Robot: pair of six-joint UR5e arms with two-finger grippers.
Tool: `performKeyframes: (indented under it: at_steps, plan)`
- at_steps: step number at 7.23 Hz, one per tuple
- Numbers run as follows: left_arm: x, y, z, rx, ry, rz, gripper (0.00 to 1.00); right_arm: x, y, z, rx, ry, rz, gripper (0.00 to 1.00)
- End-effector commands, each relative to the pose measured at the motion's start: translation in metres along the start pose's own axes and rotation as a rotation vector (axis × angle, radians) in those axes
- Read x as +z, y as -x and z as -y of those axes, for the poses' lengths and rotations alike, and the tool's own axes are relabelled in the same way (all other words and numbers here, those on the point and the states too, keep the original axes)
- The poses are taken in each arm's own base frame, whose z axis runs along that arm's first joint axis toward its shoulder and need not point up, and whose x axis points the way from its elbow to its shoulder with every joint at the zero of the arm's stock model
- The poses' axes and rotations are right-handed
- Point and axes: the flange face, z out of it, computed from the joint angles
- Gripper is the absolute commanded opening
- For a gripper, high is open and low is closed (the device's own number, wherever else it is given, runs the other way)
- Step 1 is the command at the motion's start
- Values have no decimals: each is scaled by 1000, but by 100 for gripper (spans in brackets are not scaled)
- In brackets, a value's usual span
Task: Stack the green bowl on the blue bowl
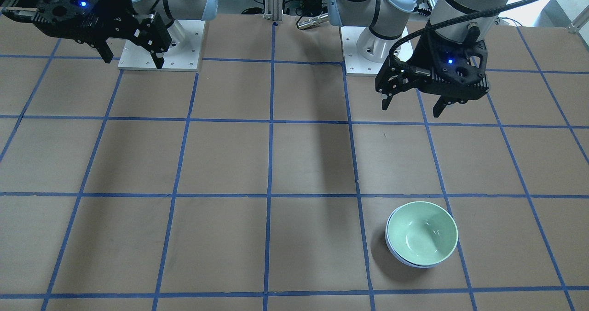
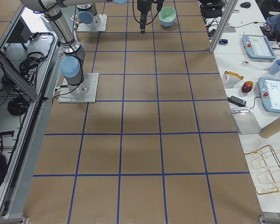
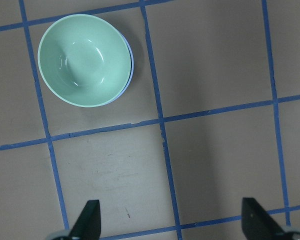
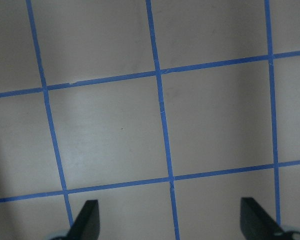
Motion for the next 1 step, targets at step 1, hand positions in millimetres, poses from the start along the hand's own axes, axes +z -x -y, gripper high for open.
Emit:
performKeyframes:
  at_steps: [1]
  plan:
    - [-3, -1, -1, -1, -6, 0, 100, 0, 0, 0, 0, 0, 0, 100]
